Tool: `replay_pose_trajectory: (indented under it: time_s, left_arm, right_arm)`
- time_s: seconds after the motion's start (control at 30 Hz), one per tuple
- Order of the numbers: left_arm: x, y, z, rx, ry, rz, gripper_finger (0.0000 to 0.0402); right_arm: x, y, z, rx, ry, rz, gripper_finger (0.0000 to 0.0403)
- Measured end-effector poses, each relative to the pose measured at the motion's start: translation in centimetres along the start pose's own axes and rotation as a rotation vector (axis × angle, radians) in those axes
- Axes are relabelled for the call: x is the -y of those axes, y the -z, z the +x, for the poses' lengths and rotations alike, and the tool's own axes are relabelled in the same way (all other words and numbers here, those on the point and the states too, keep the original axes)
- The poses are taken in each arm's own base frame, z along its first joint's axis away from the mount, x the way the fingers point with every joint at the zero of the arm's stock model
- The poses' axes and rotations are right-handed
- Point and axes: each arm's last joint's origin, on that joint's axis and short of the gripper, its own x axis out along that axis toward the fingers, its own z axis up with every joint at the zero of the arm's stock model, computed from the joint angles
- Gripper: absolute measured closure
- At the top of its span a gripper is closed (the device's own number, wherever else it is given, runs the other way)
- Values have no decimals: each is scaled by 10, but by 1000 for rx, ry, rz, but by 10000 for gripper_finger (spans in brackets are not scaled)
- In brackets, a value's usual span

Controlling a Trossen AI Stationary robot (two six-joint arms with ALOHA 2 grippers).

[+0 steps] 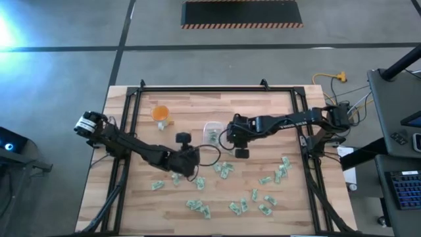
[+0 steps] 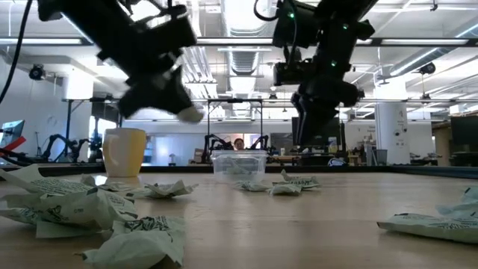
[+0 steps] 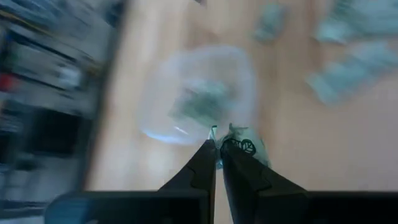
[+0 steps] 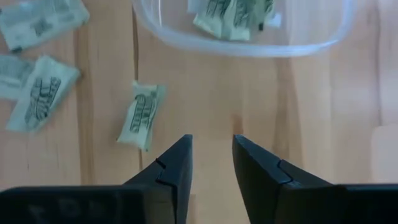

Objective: Pick and place Stevia / Truvia into bins
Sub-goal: Put the stevia packet into the bin

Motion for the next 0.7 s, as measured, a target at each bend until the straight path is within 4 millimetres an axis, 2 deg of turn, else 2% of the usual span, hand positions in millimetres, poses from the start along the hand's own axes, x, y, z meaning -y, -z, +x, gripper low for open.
replay_pose_trajectory:
  time_s: [0.13,0.27,0.47,0.6,0.7]
  left_arm:
    - [-9,-13,10,106,-66,9,394]
    - [-19,-16,28,136,-70,-1,394]
    - [-38,-9,50,94,-29,-29,394]
    - [-50,-6,62,107,68,-64,394]
    - [-59,-5,68,111,65,-118,394]
  right_arm:
    - [-1,9,5,-29,-2,11,305]
    - [-2,15,4,-34,-2,34,311]
    - [-10,26,1,-41,-12,24,321]
    - [-16,32,-6,-15,-19,11,327]
    - [-19,36,-12,4,-25,21,332]
